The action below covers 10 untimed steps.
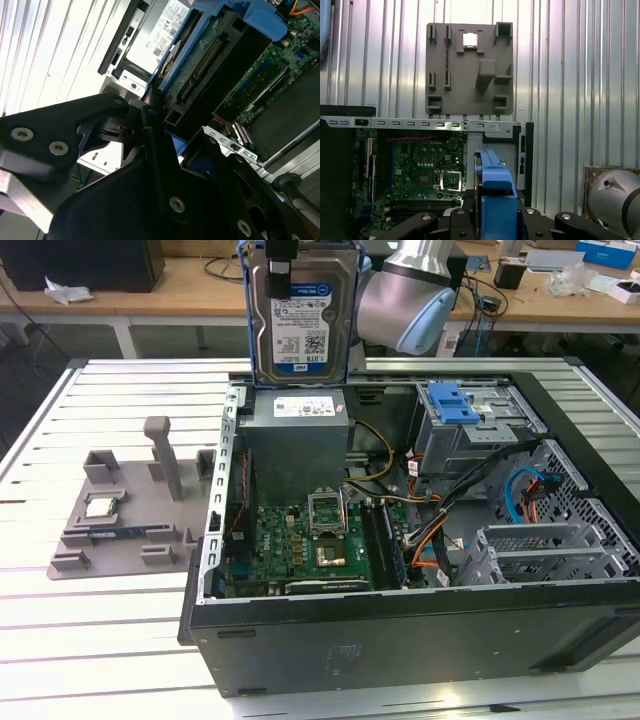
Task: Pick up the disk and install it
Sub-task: 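Pick up the disk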
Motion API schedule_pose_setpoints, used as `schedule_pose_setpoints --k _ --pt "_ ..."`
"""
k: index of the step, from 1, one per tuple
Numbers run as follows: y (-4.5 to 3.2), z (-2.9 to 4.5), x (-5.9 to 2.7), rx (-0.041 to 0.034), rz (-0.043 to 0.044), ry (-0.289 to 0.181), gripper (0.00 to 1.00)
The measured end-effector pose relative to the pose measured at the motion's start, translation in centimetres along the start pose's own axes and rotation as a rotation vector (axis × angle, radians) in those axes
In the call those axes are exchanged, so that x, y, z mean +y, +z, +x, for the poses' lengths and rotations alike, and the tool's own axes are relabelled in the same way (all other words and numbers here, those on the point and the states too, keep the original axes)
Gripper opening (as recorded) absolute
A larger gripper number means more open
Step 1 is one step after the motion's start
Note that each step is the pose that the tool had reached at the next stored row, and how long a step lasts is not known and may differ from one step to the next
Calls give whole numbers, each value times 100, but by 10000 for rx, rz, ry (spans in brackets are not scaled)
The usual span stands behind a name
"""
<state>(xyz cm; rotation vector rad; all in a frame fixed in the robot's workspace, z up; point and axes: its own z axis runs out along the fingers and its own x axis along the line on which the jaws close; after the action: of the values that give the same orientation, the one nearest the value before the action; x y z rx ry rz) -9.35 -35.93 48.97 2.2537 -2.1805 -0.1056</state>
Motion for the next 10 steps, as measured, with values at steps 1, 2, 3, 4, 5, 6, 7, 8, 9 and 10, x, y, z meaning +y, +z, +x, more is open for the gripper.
schedule_pose_setpoints --k 1,2,3,4,5,6,7,8,9,10 --pt "-1 12 0 1 0 0 37" --pt "-1 23 0 0 1 0 37" --pt "-2 48 1 0 1 0 37" --pt "-3 65 1 0 1 0 37" --pt "-4 87 1 1 0 -1 37" --pt "-4 100 1 0 0 0 37" --pt "-5 112 1 0 0 0 37" --pt "-6 129 1 0 0 -1 37" --pt "-6 150 2 -1 0 -1 37" --pt "-7 176 2 -1 0 0 37"
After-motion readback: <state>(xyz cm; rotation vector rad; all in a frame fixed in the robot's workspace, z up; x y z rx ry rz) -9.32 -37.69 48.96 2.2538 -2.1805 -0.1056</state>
